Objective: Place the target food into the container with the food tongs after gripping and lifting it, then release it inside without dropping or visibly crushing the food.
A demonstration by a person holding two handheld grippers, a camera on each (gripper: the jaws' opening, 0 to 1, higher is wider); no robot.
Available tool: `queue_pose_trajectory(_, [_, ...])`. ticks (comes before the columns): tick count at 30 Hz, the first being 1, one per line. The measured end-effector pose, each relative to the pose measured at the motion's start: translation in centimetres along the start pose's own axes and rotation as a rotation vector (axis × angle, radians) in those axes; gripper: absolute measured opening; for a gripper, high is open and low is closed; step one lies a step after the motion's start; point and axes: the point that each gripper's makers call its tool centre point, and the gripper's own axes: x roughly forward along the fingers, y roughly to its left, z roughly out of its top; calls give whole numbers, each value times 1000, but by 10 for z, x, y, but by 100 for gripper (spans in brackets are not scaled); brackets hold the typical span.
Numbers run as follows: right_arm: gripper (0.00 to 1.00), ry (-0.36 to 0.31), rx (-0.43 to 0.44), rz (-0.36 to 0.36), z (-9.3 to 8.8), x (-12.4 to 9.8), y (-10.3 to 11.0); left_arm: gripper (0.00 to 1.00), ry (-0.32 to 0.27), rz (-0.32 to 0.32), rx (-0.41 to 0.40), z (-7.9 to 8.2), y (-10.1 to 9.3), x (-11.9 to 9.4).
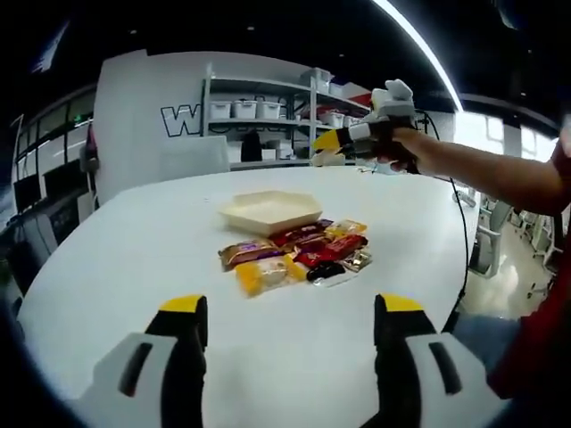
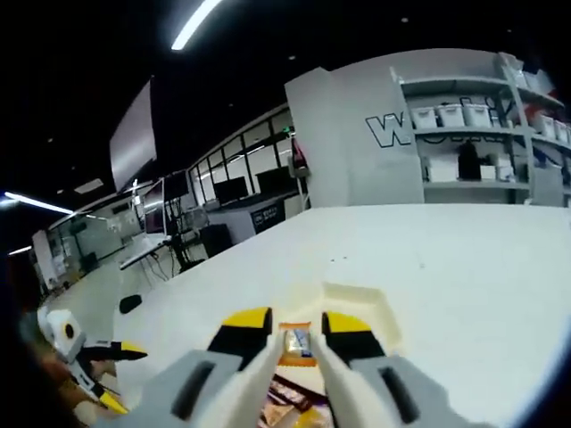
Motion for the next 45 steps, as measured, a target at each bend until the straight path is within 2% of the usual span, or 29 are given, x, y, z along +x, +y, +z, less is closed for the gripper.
queue_pose_trajectory(14, [16, 22, -7, -4, 0, 22, -6, 74, 5, 2, 22, 6, -1, 1])
queue_pose_trajectory(18, [21, -1, -17, 8, 4, 26, -5, 74, 2, 4, 23, 7, 0, 0])
queue_pose_trajectory(28, [22, -23, -19, 26, 10, 22, 4, 74, 7, 6, 26, 5, 0, -1])
queue_pose_trajectory(45, [22, -11, -42, 14, 8, 10, -1, 74, -6, 4, 29, 10, -3, -2])
